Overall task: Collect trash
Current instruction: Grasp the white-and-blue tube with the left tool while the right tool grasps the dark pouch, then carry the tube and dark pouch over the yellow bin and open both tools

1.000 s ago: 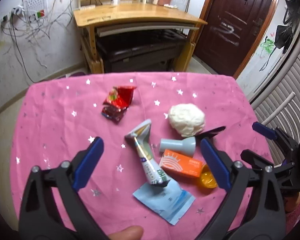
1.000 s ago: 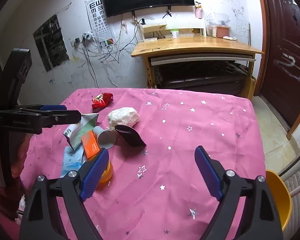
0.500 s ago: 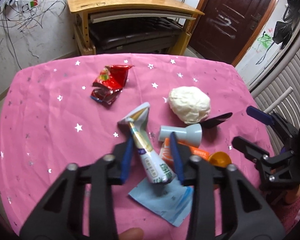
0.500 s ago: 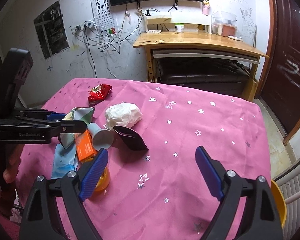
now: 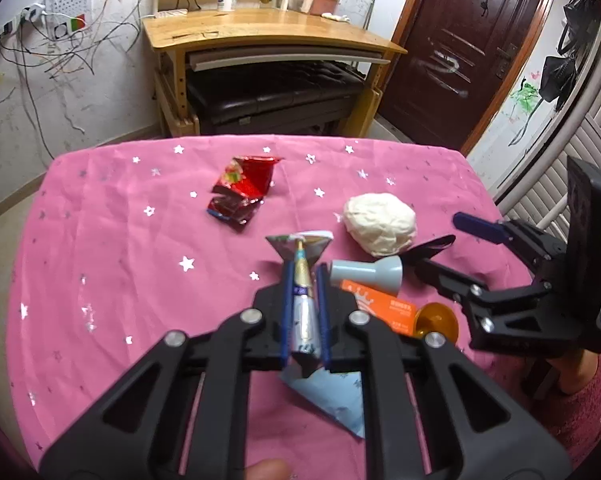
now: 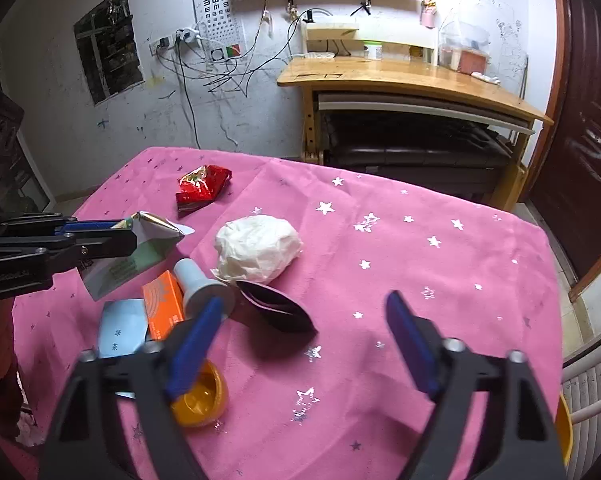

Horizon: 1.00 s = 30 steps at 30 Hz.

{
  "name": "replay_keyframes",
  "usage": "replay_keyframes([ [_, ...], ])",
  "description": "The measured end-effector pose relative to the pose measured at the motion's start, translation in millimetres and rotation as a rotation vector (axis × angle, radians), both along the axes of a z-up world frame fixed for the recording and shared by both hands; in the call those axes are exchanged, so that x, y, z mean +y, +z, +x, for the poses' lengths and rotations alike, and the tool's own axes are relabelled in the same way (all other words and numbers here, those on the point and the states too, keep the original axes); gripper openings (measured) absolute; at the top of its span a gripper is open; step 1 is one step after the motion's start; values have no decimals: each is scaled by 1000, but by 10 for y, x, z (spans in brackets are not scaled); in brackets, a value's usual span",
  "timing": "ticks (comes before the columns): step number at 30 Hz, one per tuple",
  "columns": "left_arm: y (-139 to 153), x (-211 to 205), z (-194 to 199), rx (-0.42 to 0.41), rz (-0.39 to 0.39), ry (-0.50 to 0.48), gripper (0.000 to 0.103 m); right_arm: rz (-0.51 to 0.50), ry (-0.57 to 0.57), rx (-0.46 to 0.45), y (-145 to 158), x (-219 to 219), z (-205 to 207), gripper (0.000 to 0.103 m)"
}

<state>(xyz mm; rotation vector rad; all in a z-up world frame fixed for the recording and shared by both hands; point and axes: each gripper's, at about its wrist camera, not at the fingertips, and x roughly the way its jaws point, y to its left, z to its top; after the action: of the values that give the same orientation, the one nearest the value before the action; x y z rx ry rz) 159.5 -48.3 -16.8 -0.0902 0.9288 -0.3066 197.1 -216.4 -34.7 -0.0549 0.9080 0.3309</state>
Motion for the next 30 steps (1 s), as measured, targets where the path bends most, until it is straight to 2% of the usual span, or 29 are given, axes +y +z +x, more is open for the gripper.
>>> replay_keyframes([
  [1, 5, 10, -9, -1, 0, 1, 10, -4, -1, -1, -4, 6, 4, 51],
  [2, 11, 24, -14, -2, -1, 5, 10, -8, 0, 1, -10, 16, 4, 42],
  [5, 16, 64, -18, 1, -3, 15, 10, -22, 21, 10, -39, 57, 0, 25],
  [14, 75, 122, -58, -14, -3, 39, 10, -39, 25, -10, 28, 74, -111, 17],
  [30, 325, -59, -241, -77, 16, 20, 10, 39, -52, -85, 304, -250, -413, 16],
])
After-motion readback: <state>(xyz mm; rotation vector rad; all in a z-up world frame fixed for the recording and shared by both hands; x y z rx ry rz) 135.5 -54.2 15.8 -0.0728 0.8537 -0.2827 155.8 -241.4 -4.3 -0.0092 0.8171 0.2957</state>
